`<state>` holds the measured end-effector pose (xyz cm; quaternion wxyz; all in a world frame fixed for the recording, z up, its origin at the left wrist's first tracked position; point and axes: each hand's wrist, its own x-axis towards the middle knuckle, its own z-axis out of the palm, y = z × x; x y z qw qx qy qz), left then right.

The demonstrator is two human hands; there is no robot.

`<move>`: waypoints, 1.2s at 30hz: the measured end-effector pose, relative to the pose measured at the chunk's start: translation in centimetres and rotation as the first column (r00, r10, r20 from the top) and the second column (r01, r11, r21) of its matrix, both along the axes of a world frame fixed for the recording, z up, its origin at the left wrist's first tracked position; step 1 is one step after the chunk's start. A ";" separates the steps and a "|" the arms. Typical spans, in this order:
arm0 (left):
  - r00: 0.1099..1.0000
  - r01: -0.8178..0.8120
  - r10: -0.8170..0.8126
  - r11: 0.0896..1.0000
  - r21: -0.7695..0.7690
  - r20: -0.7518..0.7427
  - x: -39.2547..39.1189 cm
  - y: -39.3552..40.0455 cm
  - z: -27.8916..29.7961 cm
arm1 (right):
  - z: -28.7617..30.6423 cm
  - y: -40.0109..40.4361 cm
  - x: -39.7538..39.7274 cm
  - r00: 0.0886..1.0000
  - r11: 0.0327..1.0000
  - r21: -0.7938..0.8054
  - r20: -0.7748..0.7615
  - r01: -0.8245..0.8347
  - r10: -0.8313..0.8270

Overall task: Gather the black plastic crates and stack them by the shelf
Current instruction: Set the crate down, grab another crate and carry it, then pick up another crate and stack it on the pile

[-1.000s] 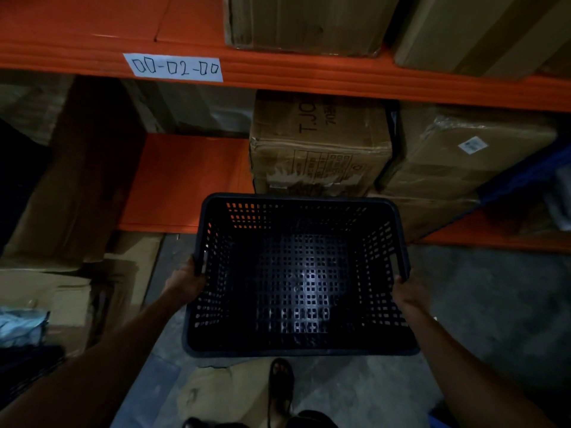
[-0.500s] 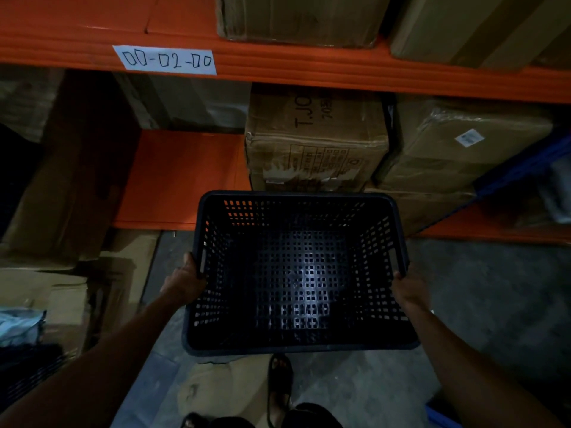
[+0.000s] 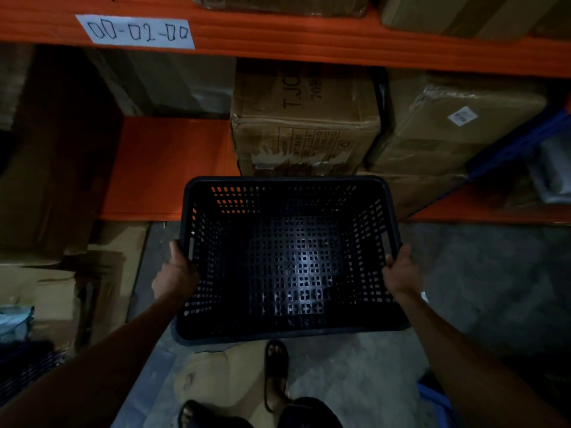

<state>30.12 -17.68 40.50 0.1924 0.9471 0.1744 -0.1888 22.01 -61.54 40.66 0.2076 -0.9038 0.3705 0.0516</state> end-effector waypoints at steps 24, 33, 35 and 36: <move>0.945 -0.281 0.324 0.876 -0.391 0.047 -5.5 11.6 7.7 | 7.4 28.2 6.8 0.794 0.756 0.279 0.044 -0.593 0.607; 0.854 -0.369 0.503 0.763 -0.531 0.130 -7.5 29.6 11.0 | 13.4 51.7 10.0 0.689 0.550 0.418 0.379 -0.723 0.617; 0.808 -0.394 0.554 0.761 -0.516 0.200 -7.8 34.1 11.8 | 13.8 56.8 10.5 0.656 0.514 0.417 0.372 -0.750 0.656; 0.776 -0.407 0.581 0.759 -0.508 0.245 -7.8 35.5 12.4 | 14.0 58.4 10.9 0.647 0.497 0.427 0.373 -0.756 0.665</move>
